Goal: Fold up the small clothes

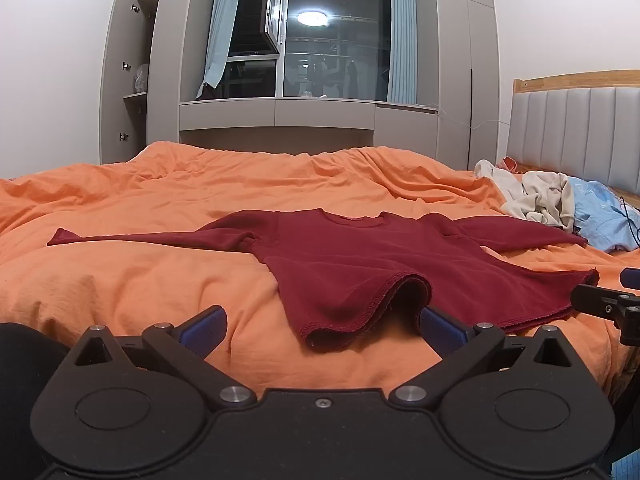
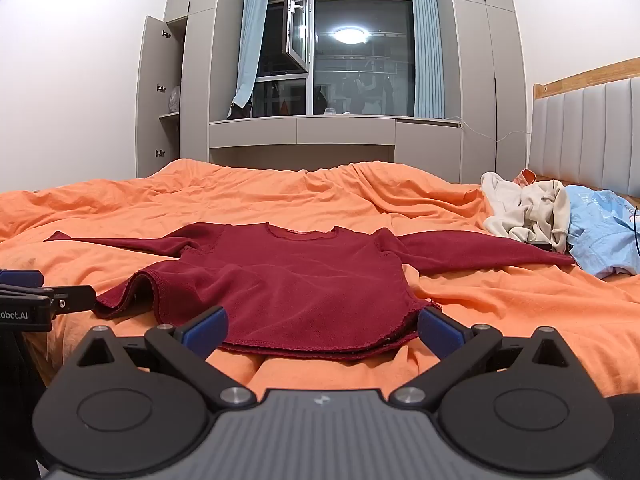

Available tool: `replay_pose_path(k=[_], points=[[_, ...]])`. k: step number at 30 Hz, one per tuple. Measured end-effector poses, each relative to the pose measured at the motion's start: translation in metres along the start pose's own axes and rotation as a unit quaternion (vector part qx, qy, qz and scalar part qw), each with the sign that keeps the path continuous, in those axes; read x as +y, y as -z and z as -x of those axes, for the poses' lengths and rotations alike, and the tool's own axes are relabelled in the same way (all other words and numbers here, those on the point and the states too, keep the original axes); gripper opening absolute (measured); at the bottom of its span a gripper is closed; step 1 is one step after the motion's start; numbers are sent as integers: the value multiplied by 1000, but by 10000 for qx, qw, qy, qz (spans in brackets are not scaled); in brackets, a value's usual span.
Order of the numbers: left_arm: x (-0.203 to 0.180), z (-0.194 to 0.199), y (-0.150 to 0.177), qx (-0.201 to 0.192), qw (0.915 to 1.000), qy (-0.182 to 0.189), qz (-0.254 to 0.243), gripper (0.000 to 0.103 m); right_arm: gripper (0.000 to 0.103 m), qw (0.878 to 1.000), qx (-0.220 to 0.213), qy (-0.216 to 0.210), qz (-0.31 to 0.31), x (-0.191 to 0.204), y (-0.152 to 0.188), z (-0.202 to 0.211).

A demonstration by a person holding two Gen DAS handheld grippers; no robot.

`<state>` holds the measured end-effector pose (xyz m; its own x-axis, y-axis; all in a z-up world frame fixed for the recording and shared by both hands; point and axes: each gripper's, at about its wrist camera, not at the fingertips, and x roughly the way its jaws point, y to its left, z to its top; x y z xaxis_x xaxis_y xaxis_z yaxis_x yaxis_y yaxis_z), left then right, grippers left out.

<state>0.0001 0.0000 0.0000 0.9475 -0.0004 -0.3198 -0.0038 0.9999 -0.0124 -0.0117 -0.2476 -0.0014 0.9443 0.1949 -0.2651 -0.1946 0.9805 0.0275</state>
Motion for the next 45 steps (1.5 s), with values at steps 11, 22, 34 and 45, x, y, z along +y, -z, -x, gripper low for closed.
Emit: replay_pose_path(k=[11, 22, 34, 45], points=[[0, 0, 0, 1, 10000, 3, 5, 103, 103, 10000, 0, -1, 2, 1, 0, 0], [0, 0, 0, 2, 10000, 2, 5, 103, 103, 10000, 3, -5, 2, 0, 0, 1], [0, 0, 0, 10, 10000, 4, 0, 103, 103, 10000, 15, -1, -24, 2, 1, 0], [0, -25, -42, 58, 9980, 628, 33, 103, 103, 9903, 734, 315, -1135, -60, -35, -47]])
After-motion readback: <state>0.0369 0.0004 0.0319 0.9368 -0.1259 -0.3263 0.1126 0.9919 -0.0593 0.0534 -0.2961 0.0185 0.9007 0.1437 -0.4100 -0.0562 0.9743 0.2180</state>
